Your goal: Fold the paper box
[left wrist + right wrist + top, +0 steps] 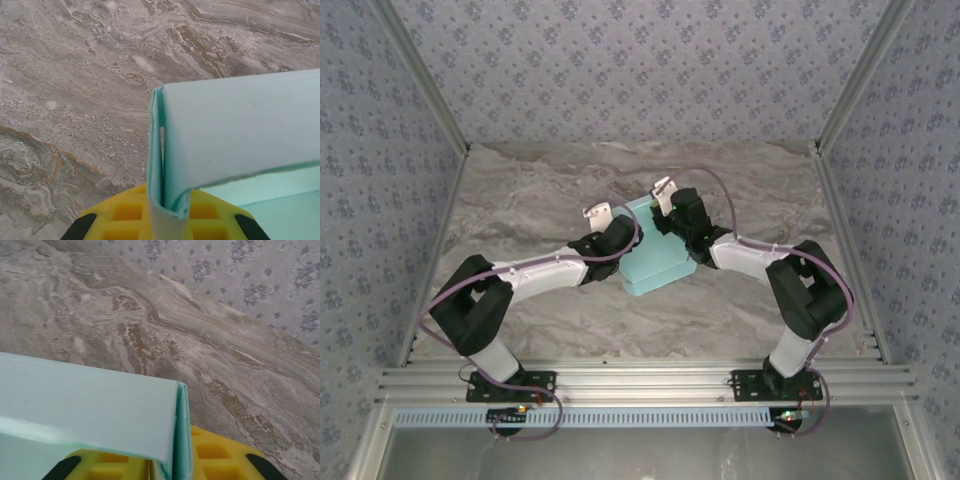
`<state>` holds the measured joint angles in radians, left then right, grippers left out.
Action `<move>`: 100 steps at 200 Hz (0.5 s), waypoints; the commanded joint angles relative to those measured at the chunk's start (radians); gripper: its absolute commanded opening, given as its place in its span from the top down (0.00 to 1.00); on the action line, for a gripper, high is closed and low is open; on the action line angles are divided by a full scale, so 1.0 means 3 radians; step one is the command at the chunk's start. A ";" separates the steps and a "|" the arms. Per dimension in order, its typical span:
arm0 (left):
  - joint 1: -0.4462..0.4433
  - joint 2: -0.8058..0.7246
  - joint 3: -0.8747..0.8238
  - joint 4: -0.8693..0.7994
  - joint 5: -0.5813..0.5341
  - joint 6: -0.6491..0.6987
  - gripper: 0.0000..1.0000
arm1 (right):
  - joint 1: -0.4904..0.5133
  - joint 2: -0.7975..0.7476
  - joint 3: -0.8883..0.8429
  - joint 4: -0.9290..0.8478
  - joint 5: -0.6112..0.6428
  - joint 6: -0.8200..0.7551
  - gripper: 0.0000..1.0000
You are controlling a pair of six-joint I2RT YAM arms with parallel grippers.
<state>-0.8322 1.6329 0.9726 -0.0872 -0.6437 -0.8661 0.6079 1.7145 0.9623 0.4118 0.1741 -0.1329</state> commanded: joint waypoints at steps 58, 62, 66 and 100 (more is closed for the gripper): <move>-0.0017 0.0023 0.0164 -0.0052 -0.0002 -0.0143 1.00 | 0.0154 0.0324 0.0226 -0.0095 0.1616 0.0157 0.91; -0.0018 0.0023 0.0154 -0.0047 -0.0007 -0.0149 1.00 | 0.0154 0.0319 0.0228 -0.0103 0.1602 0.0157 0.91; -0.0014 0.0018 0.0150 -0.0041 -0.0009 -0.0150 1.00 | 0.0161 0.0311 0.0224 -0.0114 0.1590 0.0157 0.90; -0.0017 -0.0001 0.0189 -0.0107 -0.0113 -0.0125 1.00 | 0.0151 0.0229 0.0116 -0.0161 0.1211 0.0142 0.78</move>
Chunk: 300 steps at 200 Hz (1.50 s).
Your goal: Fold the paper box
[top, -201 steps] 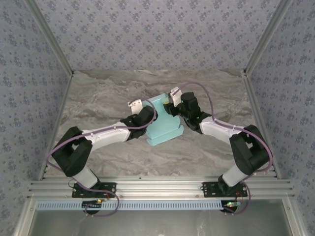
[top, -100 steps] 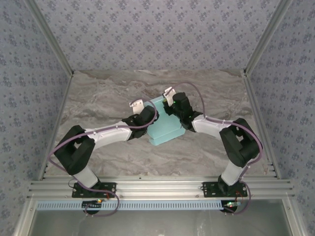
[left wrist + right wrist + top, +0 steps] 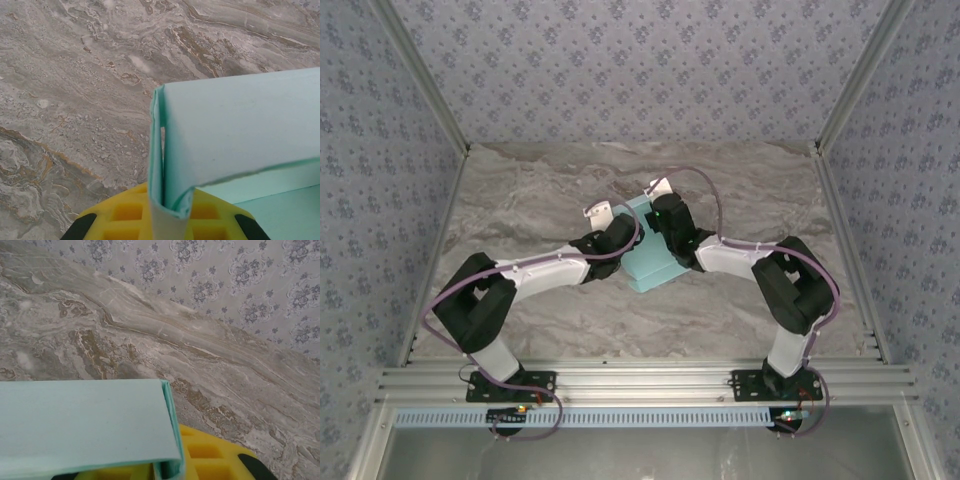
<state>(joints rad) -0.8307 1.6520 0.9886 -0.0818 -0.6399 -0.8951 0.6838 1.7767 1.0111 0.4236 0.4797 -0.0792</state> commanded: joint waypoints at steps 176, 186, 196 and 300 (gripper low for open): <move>0.0007 -0.0028 0.0242 -0.0219 -0.0260 0.0173 1.00 | -0.0966 -0.1569 -0.0939 -0.0535 -0.2762 -0.0253 0.46; 0.0014 -0.0048 0.0216 -0.0158 -0.0263 0.0307 1.00 | -0.1111 -0.1646 -0.0995 -0.0406 -0.2831 -0.0124 0.46; 0.0031 -0.0070 0.0180 -0.0106 -0.0261 0.0430 1.00 | -0.1209 -0.1713 -0.1019 -0.0408 -0.2764 -0.0081 0.46; 0.0461 0.0063 -0.0407 0.1675 0.1272 0.2457 1.00 | -0.1593 -0.2031 -0.1369 0.0221 -0.2749 0.0568 0.26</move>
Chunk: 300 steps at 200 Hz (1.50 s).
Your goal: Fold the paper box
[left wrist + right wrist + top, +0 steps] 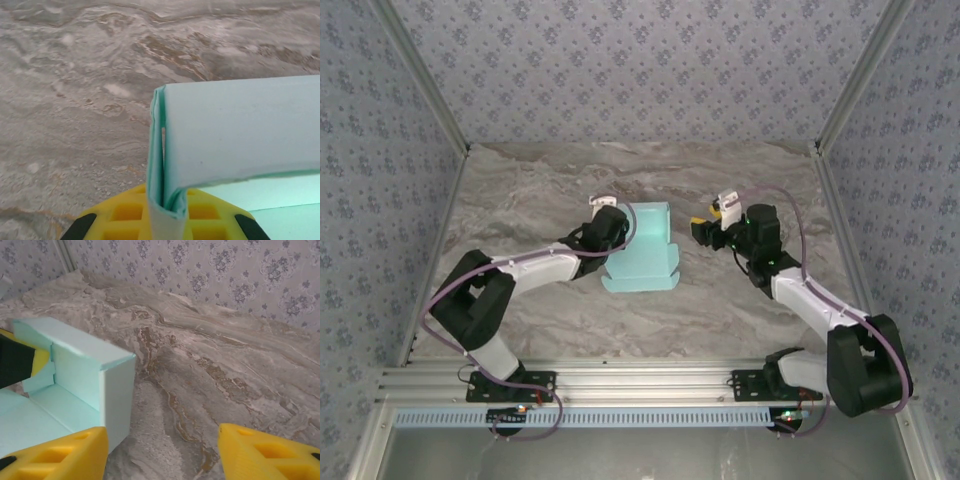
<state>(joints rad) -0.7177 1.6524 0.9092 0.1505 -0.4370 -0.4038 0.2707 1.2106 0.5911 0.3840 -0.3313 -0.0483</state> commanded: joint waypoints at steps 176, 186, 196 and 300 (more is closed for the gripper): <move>0.0187 0.1073 -0.0195 0.3006 0.2254 0.1785 0.81 | 0.0342 0.0778 0.1911 -0.2972 0.0053 -0.0766 0.21; 0.0186 0.1063 -0.0193 0.2993 0.2253 0.1785 0.79 | 0.0351 0.0851 0.1975 -0.3007 0.0089 -0.0691 0.22; 0.0189 0.1040 -0.0222 0.3010 0.2251 0.1787 0.73 | 0.0352 0.0923 0.2096 -0.3044 0.0122 -0.0619 0.22; 0.0349 0.0635 -0.0651 0.3228 0.2505 0.1731 0.61 | 0.0363 0.1034 0.2257 -0.3269 0.0134 -0.0561 0.24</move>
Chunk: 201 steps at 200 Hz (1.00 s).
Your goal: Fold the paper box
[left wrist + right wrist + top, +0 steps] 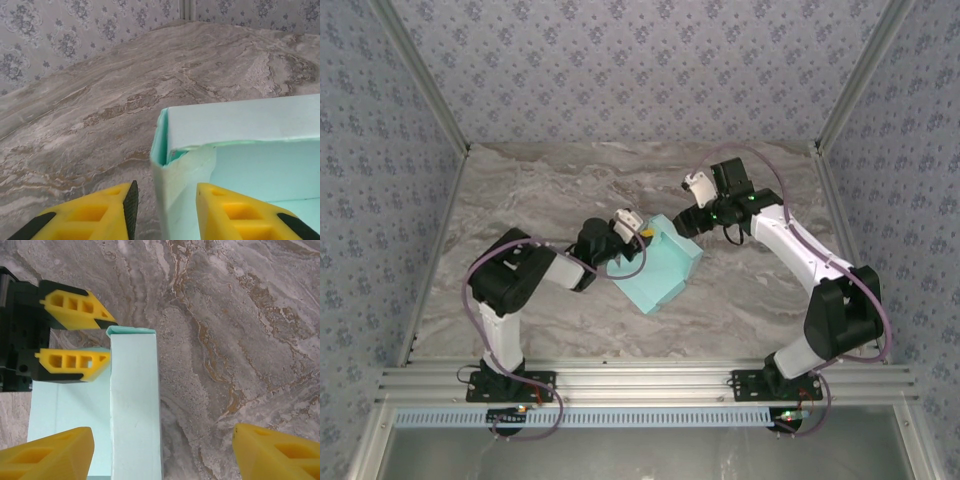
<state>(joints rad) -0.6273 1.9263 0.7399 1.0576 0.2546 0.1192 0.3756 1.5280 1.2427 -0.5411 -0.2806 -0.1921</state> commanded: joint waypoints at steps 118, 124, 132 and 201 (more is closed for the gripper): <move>0.0077 0.0143 -0.0148 0.0782 0.0177 0.0290 0.61 | 0.0143 0.0846 0.0687 -0.0216 -0.0137 0.0022 0.25; 0.0084 0.0131 -0.0156 0.0766 0.0158 0.0298 0.61 | 0.0148 0.0901 0.0729 -0.0216 -0.0165 0.0017 0.25; 0.0093 0.0108 -0.0195 0.0784 0.0143 0.0303 0.61 | 0.0158 0.0972 0.0793 -0.0230 -0.0203 0.0007 0.25; 0.0133 -0.0435 -0.0927 0.0941 0.0034 0.0265 0.60 | 0.0304 0.1426 0.1244 -0.0377 -0.0181 -0.0056 0.30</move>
<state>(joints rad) -0.5934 1.8980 0.5255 1.2781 0.2832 0.1944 0.4480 1.9198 1.5513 -0.6155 -0.3260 -0.1963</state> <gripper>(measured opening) 0.400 0.728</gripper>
